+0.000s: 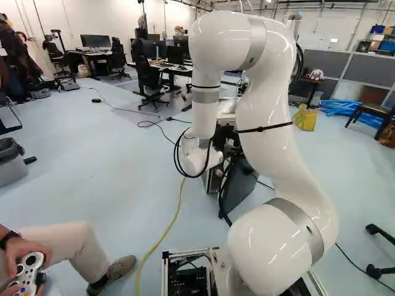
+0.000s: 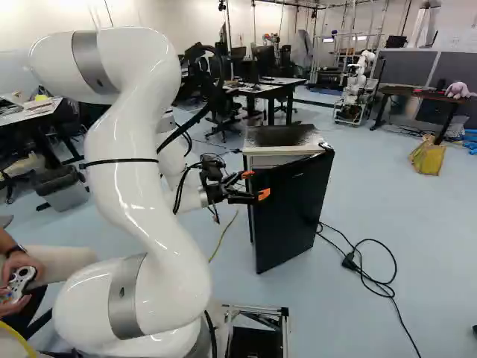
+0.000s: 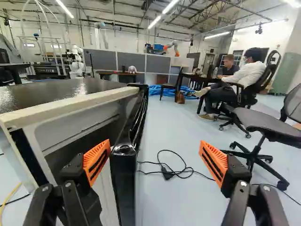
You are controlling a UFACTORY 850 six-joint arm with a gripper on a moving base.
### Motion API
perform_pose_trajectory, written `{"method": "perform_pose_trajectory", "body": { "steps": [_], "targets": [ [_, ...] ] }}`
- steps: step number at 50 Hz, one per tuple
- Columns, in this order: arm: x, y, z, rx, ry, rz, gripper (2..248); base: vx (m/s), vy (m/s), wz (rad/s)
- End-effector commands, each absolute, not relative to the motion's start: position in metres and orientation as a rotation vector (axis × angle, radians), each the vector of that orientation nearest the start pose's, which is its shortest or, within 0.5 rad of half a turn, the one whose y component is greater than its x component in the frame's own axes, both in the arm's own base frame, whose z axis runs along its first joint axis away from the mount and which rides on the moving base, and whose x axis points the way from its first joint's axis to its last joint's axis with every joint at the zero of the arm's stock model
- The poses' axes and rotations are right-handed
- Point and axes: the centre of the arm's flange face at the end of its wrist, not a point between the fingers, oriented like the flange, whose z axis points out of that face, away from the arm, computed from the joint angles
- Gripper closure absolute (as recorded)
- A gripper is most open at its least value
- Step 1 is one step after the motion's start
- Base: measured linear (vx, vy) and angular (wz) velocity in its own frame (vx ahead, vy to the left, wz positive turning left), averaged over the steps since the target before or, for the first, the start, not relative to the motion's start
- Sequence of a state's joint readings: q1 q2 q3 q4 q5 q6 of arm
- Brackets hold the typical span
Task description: Grab a drink from the fridge
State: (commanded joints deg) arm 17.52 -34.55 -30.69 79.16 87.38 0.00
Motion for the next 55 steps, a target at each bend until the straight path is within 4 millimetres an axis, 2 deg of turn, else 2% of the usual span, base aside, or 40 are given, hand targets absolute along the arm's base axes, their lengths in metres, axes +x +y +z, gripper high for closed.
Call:
{"method": "perform_pose_trajectory", "body": {
  "steps": [31,55],
  "targets": [
    [0.339,0.009,0.246,1.578,-0.931,1.391,3,0.0,0.0,0.0],
    [0.326,-0.013,0.247,1.498,-0.992,1.302,3,0.0,0.0,0.0]
  ]
}}
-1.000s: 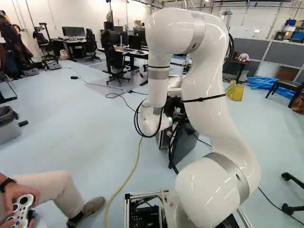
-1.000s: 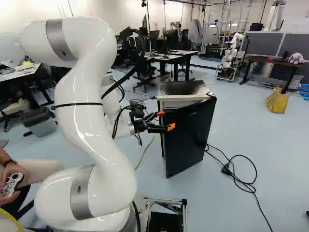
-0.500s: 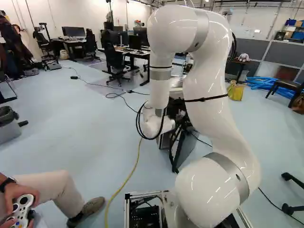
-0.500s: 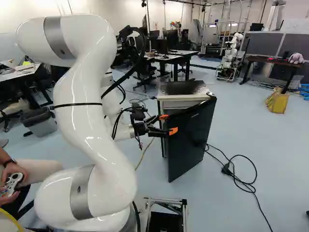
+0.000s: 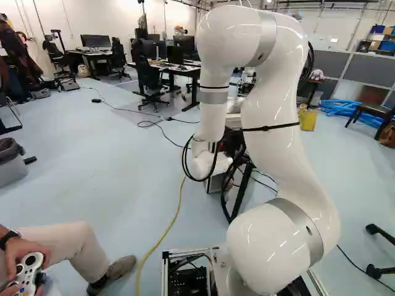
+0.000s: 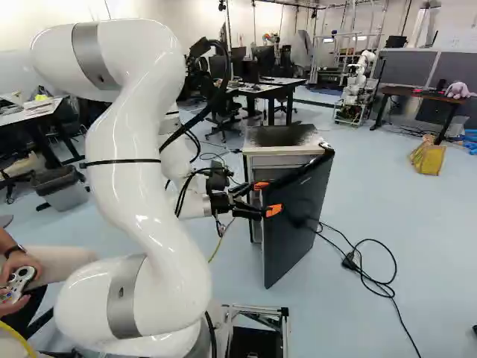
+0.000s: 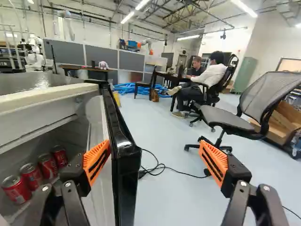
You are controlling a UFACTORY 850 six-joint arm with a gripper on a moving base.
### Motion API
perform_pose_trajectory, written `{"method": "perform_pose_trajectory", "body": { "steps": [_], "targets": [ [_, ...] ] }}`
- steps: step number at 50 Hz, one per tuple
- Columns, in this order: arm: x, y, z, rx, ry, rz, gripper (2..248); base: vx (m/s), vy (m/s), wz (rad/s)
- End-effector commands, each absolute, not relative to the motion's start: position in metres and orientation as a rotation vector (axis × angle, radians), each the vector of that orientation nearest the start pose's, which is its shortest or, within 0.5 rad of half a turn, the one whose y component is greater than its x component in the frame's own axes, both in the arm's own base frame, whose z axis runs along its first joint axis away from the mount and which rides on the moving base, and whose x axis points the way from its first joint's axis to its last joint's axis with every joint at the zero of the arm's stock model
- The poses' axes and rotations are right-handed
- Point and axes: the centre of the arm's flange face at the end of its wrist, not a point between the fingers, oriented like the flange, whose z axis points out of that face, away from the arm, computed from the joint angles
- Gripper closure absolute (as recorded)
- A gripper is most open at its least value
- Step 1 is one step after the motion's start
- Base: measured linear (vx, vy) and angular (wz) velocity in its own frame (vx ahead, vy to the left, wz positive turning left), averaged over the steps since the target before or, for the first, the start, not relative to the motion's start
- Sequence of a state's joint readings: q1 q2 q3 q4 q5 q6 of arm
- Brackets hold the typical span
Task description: Grab a drink from the fridge
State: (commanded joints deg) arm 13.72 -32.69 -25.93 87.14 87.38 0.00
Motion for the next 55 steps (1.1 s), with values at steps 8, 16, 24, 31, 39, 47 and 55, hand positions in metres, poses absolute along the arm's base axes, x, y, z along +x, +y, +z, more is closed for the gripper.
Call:
{"method": "perform_pose_trajectory", "body": {
  "steps": [8,16,24,31,39,47,55],
  "targets": [
    [0.322,-0.021,0.247,1.464,-1.018,1.269,3,0.0,0.0,0.0],
    [0.319,-0.03,0.247,1.428,-1.046,1.234,3,0.0,0.0,0.0],
    [0.316,-0.039,0.248,1.389,-1.075,1.199,3,0.0,0.0,0.0],
    [0.314,-0.047,0.248,1.355,-1.102,1.168,3,0.0,0.0,0.0],
    [0.312,-0.057,0.248,1.312,-1.133,1.132,3,0.0,0.0,0.0],
    [0.312,-0.067,0.249,1.265,-1.17,1.094,3,0.0,0.0,0.0],
    [0.314,-0.08,0.25,1.211,-1.212,1.057,3,0.0,0.0,0.0]
  ]
}}
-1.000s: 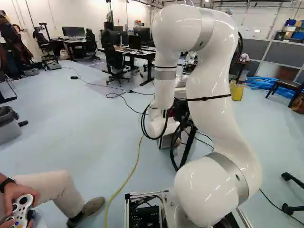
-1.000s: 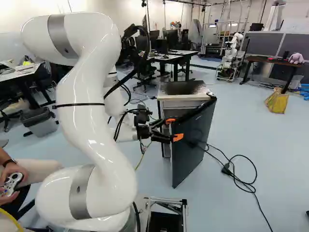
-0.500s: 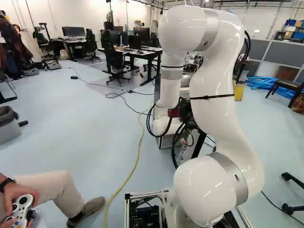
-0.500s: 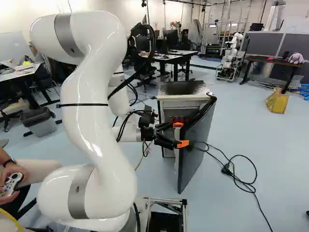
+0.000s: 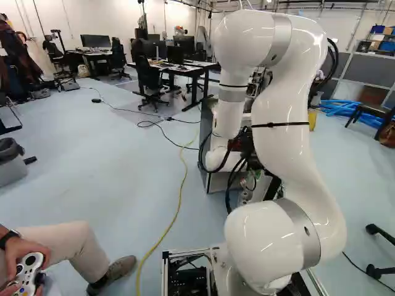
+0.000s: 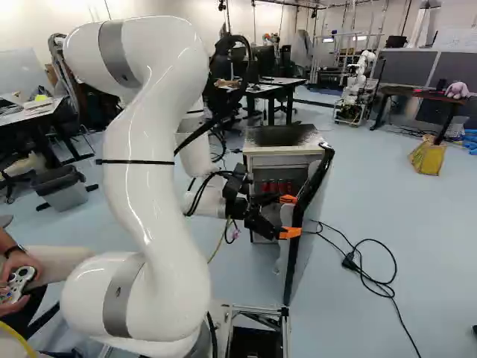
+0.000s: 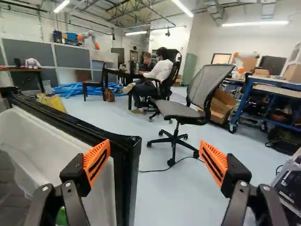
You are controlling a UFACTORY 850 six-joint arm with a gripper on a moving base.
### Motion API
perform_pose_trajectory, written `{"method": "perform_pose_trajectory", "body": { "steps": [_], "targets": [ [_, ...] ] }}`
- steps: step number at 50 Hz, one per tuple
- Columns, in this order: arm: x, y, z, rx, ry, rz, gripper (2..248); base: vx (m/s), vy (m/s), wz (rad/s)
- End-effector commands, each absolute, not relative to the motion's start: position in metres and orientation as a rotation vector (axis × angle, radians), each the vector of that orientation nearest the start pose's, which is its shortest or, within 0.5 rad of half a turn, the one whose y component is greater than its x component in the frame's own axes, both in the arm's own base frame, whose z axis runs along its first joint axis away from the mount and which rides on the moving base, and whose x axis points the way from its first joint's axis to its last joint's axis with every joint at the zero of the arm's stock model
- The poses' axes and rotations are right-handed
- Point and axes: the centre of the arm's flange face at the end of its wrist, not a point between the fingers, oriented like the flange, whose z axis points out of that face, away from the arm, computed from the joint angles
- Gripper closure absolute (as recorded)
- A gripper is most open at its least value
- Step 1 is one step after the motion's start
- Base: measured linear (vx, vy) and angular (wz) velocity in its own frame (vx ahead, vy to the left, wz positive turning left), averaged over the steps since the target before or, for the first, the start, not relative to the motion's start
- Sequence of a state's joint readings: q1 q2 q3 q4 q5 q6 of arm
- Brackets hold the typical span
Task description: Grab a drink from the fridge
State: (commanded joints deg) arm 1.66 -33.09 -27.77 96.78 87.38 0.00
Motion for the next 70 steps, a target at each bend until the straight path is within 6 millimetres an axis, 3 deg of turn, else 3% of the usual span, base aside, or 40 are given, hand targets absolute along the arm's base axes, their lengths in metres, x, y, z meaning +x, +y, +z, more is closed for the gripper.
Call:
{"method": "perform_pose_trajectory", "body": {
  "steps": [41,70],
  "targets": [
    [0.359,-0.167,0.252,0.945,-1.495,0.914,3,0.0,0.0,0.0],
    [0.398,-0.223,0.258,0.803,-1.602,0.915,3,0.0,0.0,0.0]
  ]
}}
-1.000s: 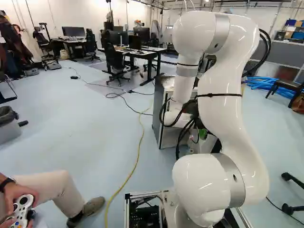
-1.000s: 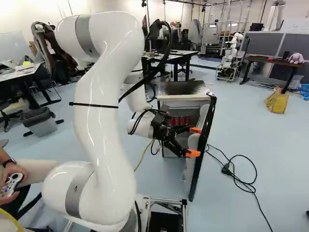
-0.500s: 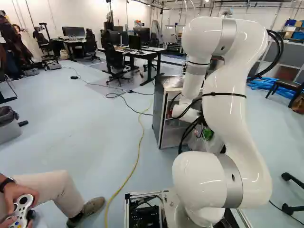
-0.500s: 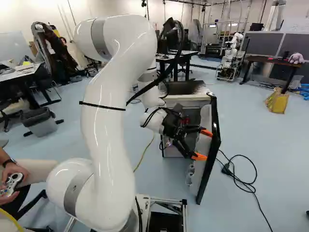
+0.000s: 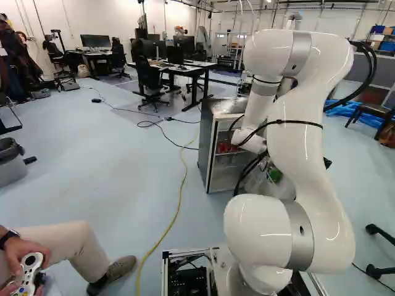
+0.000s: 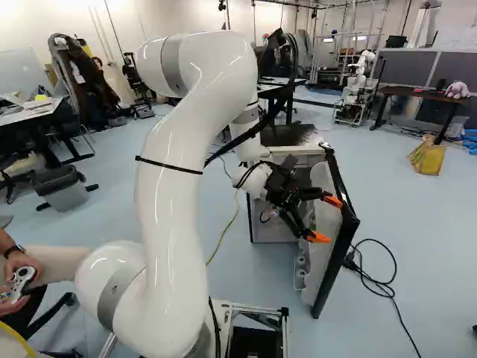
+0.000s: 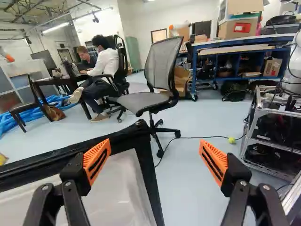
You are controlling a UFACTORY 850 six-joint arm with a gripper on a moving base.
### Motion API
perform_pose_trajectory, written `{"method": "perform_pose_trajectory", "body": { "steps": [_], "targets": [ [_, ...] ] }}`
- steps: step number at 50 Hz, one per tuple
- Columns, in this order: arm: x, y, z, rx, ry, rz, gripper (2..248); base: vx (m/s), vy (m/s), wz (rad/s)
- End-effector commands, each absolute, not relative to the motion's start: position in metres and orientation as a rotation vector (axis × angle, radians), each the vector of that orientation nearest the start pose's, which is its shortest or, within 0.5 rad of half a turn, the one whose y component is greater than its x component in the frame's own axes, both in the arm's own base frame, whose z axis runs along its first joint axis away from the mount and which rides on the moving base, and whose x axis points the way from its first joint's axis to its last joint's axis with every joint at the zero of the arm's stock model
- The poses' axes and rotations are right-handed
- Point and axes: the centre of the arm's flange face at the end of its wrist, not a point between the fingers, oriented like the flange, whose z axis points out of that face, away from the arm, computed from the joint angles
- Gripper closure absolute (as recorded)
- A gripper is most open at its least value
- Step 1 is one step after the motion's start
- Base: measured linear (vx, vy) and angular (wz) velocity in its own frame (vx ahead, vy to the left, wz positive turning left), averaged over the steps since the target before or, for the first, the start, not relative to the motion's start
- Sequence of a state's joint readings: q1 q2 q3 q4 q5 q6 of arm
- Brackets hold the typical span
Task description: Grab a drink from the fridge
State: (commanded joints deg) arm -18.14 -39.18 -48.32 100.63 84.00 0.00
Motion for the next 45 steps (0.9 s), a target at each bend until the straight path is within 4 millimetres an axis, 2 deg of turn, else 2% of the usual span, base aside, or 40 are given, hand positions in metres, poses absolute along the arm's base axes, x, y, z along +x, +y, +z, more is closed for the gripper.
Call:
{"method": "perform_pose_trajectory", "body": {
  "steps": [45],
  "targets": [
    [0.477,-0.286,0.267,0.645,-1.724,0.998,3,0.0,0.0,0.0]
  ]
}}
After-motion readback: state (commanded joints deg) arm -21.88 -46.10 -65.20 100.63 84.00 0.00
